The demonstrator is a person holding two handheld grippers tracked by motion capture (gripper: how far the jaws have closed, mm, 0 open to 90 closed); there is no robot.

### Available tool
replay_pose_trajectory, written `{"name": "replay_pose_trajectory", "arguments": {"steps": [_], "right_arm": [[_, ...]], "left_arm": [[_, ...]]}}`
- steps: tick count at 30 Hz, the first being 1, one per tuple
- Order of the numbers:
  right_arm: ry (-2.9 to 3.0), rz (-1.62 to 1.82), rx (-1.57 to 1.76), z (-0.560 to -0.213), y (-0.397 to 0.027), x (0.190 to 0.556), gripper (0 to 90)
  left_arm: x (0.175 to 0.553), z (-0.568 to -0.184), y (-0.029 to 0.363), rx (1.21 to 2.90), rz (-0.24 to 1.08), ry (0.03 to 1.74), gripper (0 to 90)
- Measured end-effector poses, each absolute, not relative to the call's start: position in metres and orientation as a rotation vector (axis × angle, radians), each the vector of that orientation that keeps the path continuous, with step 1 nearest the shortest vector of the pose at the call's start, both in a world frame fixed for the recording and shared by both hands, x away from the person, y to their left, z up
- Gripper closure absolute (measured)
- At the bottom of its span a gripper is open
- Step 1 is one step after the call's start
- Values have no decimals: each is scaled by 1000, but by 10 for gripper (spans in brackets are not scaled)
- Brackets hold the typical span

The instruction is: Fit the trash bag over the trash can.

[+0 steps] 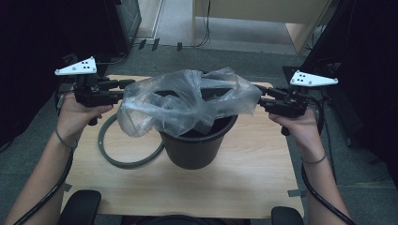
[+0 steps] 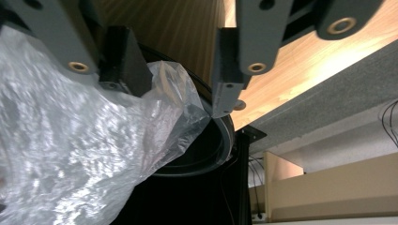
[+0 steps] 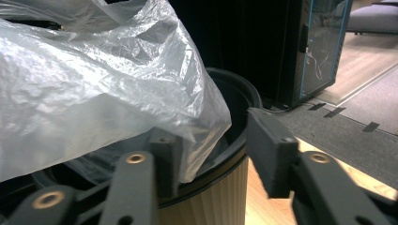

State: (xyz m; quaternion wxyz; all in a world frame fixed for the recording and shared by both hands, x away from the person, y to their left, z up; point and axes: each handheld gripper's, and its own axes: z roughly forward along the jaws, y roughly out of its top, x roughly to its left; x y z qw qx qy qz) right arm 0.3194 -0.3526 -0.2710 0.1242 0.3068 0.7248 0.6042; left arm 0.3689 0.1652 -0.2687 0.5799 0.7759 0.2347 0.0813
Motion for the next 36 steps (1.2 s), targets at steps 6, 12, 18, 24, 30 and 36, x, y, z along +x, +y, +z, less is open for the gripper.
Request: {"name": "replay_pose_trajectory", "arguments": {"steps": [6,12,18,24,30,36], "right_arm": [[2115,1777,864,-270,-351,316,514],[2094,1824,850,-265,-352,313,483],[2098,1841,818,-260,-351,309,424],[2104,1798,816,-262,-349,308,400],[2112,1803,821,-265,-343,313,400],[2119,1802,814,-266,-339,312,400]], "left_arm": [[364,-267,174,1816,212,540,541],[360,-261,186,1810,224,541,536],[354,-243,193,1798,252,519,511],[352,-231,188,1792,260,487,498],[356,-233,165,1840,234,448,479],[364,-234,144,1887,211,421,470]]}}
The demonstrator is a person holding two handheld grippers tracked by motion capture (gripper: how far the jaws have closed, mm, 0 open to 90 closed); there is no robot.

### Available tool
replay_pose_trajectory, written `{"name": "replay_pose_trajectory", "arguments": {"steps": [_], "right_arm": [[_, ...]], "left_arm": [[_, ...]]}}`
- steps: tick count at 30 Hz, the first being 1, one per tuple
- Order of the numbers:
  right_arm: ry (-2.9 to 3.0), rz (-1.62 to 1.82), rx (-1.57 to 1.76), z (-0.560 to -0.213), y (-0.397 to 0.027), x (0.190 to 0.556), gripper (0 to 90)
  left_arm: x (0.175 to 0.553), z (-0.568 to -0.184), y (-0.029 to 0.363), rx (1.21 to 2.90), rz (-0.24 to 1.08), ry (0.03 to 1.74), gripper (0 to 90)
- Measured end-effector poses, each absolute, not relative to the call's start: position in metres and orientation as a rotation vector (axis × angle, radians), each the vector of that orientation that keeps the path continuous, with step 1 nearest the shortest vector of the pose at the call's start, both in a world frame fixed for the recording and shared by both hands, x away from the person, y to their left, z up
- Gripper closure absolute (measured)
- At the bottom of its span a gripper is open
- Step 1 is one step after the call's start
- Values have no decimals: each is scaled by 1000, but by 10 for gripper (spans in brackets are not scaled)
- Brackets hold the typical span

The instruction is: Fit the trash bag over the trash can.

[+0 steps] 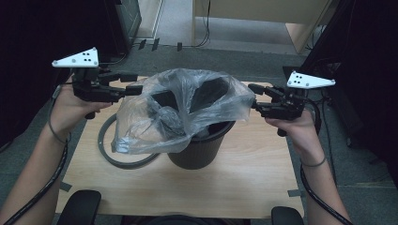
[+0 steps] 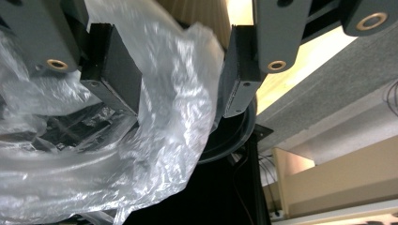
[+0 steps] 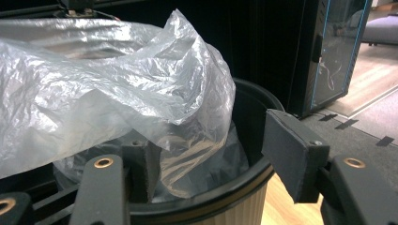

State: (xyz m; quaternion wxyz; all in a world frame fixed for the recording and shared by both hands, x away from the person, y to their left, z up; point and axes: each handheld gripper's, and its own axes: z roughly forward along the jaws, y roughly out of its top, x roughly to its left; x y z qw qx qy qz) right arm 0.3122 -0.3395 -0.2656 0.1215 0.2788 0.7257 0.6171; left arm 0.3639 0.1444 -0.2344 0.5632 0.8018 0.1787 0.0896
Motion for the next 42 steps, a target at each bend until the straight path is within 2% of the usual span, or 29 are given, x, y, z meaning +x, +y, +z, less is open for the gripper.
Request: {"name": "replay_pose_trajectory", "arguments": {"steps": [8,20,24,28,36,42], "right_arm": [[2101,1819,815,-263,-333,318,403],[2118,1777,819,-269,-332,312,363],[2111,1786,821,-270,-338,302,348],[2116,1777,811,-271,-340,292,342],[2104,1776,735,-260,-343,266,319],[2069,1824,675,-250,-333,267,319]], "left_arm": [[379,-238,121,1944,199,415,465],[389,-240,114,1940,233,448,507],[389,-239,113,1953,242,468,586],[390,-240,111,1959,241,475,619],[389,-237,112,1944,262,470,572],[393,-234,102,1955,262,457,483]]}}
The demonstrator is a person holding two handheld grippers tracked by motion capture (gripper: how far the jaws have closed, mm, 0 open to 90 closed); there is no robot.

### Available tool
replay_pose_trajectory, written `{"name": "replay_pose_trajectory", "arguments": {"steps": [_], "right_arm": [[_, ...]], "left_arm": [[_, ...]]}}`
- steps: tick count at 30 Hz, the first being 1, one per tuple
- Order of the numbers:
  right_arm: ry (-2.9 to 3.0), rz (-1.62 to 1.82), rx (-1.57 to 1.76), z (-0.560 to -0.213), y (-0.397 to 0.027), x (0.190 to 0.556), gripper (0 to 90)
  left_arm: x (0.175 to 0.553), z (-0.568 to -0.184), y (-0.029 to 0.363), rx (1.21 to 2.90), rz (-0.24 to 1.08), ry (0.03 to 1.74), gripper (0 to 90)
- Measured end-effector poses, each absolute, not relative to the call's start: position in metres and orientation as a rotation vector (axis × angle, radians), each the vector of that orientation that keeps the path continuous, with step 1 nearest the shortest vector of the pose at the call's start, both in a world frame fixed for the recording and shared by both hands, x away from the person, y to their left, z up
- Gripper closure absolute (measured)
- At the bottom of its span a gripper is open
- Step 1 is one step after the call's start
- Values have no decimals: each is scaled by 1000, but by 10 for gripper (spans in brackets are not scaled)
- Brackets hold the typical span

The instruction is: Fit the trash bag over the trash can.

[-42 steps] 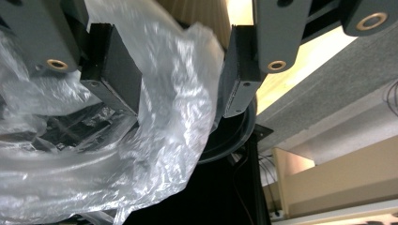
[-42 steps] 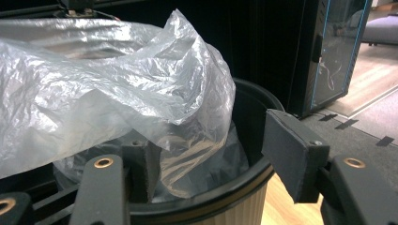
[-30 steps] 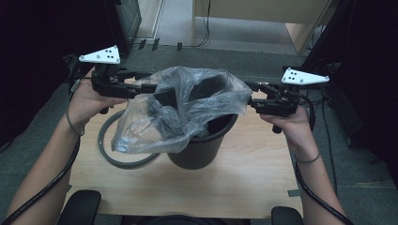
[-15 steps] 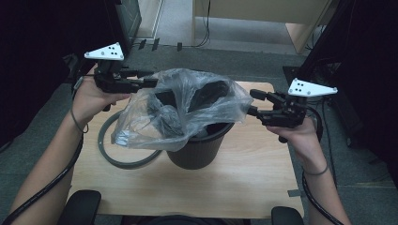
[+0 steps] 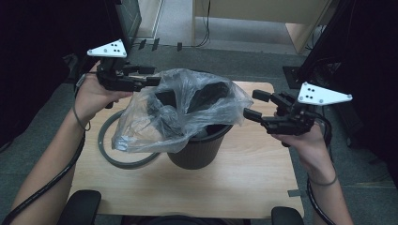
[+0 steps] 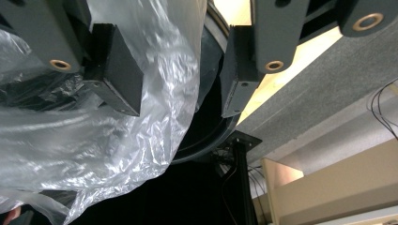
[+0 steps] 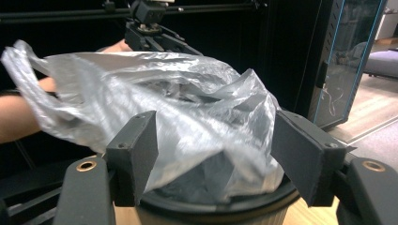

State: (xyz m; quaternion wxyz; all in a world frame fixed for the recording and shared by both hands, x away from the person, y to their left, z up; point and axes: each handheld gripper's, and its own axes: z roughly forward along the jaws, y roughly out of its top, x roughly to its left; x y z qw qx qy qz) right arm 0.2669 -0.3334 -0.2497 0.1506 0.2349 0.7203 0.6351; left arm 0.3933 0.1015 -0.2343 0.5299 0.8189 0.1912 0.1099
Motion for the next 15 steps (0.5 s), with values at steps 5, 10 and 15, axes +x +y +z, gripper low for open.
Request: {"name": "replay_pose_trajectory", "arguments": {"steps": [5,10,15], "right_arm": [[2105,1792,706,-258,-321,291,324],[2103,1768,764,-265,-316,311,412],[2092,1767,816,-261,-316,318,740]], "left_arm": [[399,-238,93,1986,246,460,475],[406,-240,89,2013,216,479,610],[407,-238,87,2013,209,484,753]]}}
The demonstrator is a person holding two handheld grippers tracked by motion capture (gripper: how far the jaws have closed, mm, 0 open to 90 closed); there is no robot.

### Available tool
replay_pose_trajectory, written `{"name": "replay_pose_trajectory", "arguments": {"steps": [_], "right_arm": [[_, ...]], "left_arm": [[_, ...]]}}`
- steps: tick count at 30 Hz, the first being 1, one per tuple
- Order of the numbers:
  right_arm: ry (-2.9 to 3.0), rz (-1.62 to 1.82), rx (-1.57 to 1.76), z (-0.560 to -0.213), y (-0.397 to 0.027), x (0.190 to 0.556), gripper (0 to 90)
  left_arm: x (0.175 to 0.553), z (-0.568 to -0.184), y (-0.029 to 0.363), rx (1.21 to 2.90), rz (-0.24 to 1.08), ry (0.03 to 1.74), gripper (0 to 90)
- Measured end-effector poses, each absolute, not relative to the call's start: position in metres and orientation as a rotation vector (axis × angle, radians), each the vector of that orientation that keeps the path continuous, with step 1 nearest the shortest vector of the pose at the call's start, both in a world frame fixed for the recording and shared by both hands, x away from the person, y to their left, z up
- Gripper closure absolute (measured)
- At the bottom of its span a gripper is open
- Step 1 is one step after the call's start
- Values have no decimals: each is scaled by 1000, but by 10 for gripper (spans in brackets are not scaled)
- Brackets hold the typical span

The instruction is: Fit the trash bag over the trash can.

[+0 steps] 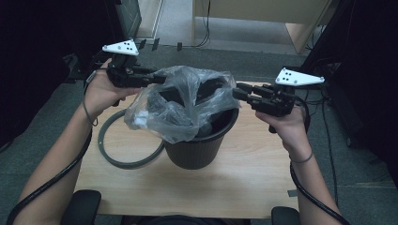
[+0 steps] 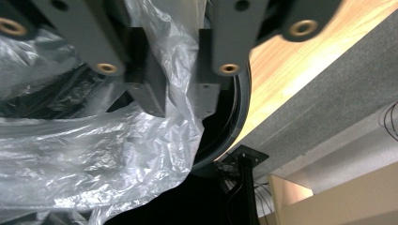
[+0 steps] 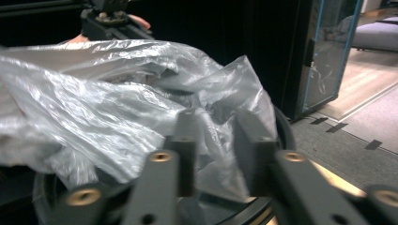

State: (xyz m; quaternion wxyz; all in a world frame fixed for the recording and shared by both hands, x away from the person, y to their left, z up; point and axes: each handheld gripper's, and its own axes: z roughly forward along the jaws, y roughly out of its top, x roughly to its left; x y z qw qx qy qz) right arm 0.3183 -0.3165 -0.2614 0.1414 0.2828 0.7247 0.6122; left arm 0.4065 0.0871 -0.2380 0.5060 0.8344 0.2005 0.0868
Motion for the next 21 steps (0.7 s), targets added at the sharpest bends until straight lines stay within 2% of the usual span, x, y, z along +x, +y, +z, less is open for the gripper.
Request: {"name": "replay_pose_trajectory", "arguments": {"steps": [2,5,21], "right_arm": [[2081,1758,821,-257,-316,320,830],[2060,1740,839,-252,-316,325,885],[2020,1672,1180,-272,-327,387,895]], "left_arm": [[407,-237,86,2018,208,491,807],[409,-236,85,2013,220,514,876],[446,-265,95,1946,207,676,893]]}}
